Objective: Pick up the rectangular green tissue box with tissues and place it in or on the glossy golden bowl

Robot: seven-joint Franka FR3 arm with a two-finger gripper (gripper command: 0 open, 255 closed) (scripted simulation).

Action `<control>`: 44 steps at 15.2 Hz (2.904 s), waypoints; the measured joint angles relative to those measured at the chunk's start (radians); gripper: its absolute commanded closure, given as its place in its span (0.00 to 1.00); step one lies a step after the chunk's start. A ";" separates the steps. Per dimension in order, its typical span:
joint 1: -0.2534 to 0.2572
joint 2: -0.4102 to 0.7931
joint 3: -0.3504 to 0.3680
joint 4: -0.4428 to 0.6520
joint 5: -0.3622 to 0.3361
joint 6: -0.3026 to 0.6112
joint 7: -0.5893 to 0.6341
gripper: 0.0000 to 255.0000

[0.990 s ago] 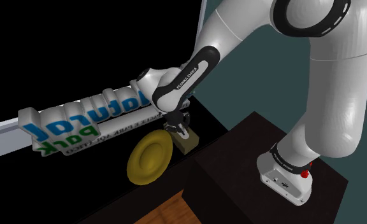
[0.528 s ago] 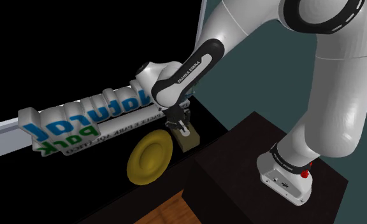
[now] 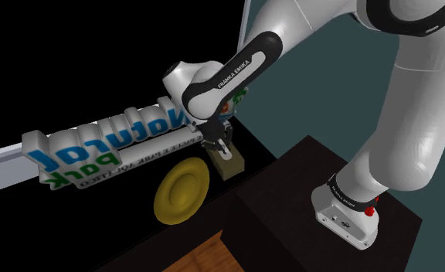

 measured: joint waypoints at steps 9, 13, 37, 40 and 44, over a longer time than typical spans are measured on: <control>-0.011 -0.085 0.016 0.017 0.036 -0.093 -0.031 1.00; -0.015 -0.125 0.023 0.028 0.053 -0.138 -0.045 1.00; 0.224 0.092 0.125 0.515 0.114 -0.435 0.230 1.00; 0.227 0.105 0.123 0.497 0.109 -0.405 0.234 1.00; 0.230 0.128 0.117 0.475 0.099 -0.363 0.237 1.00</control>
